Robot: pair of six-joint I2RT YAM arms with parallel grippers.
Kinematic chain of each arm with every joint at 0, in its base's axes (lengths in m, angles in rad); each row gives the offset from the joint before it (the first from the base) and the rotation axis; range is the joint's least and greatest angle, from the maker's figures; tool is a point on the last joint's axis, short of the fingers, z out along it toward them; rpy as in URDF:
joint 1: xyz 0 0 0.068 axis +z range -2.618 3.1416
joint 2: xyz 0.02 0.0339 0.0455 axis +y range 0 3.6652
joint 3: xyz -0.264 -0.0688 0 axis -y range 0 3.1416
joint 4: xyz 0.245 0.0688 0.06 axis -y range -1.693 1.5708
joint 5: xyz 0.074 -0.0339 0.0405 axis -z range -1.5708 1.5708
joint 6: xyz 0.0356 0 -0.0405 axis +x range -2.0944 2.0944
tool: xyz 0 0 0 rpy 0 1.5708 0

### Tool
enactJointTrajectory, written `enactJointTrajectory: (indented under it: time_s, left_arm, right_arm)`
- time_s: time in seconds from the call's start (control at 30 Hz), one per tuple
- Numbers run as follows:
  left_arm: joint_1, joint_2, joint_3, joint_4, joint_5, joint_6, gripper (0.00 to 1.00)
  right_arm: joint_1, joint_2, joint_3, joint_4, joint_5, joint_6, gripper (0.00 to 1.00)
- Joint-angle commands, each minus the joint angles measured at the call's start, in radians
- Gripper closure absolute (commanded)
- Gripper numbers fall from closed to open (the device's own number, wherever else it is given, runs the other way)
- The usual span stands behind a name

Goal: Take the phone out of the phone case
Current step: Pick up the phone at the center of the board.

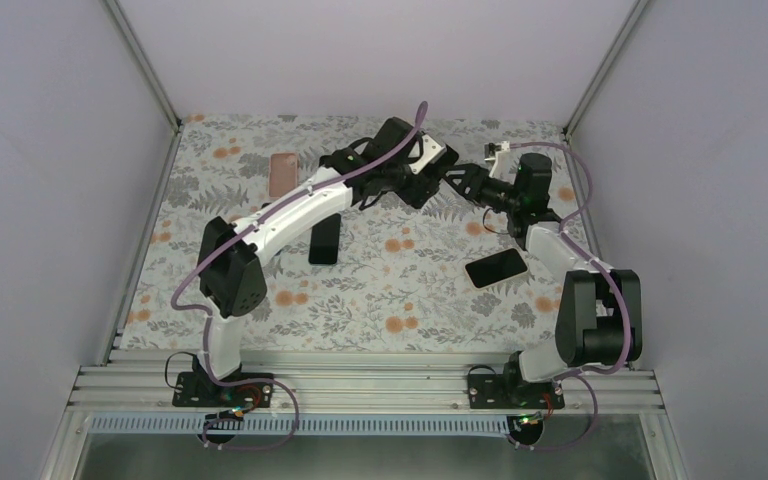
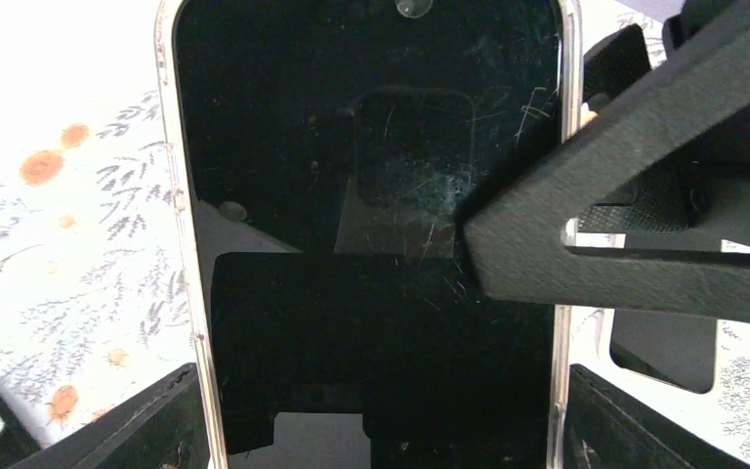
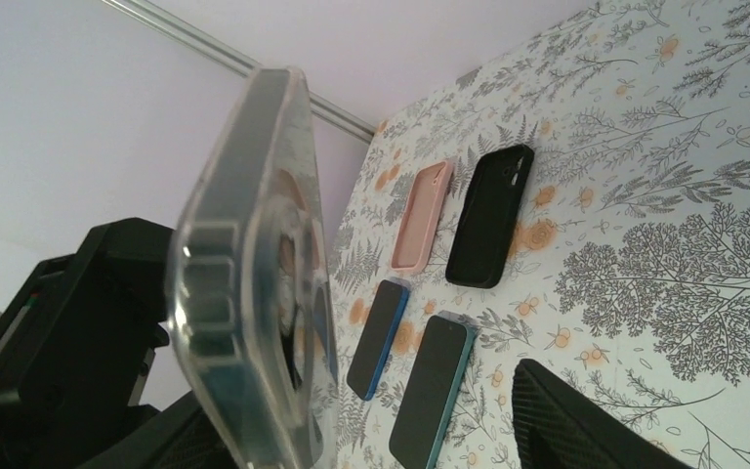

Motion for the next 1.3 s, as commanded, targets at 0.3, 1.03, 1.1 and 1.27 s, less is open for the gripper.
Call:
enactJointTrajectory:
  time_s: [0.3,1.03,1.1,1.27]
  left_arm:
    - [-0.027,0.020,0.068,0.034,0.029,-0.013,0.66]
    - [-0.032,-0.002,0.019,0.046,0.000,-0.005,0.66]
    - [-0.032,-0.003,0.017,0.046,-0.001,-0.006,0.66]
    - [-0.032,-0.006,0.017,0.041,-0.001,-0.006,0.57]
  right_arm:
    - [0.011,0.000,0.004,0.032,-0.005,0.045,0.60]
    - [0.014,-0.020,0.024,0.047,-0.040,0.069,0.96]
    - [0.013,-0.025,0.023,0.043,-0.039,0.064,0.96]
    - [0.011,-0.029,0.021,0.044,-0.041,0.059,0.96]
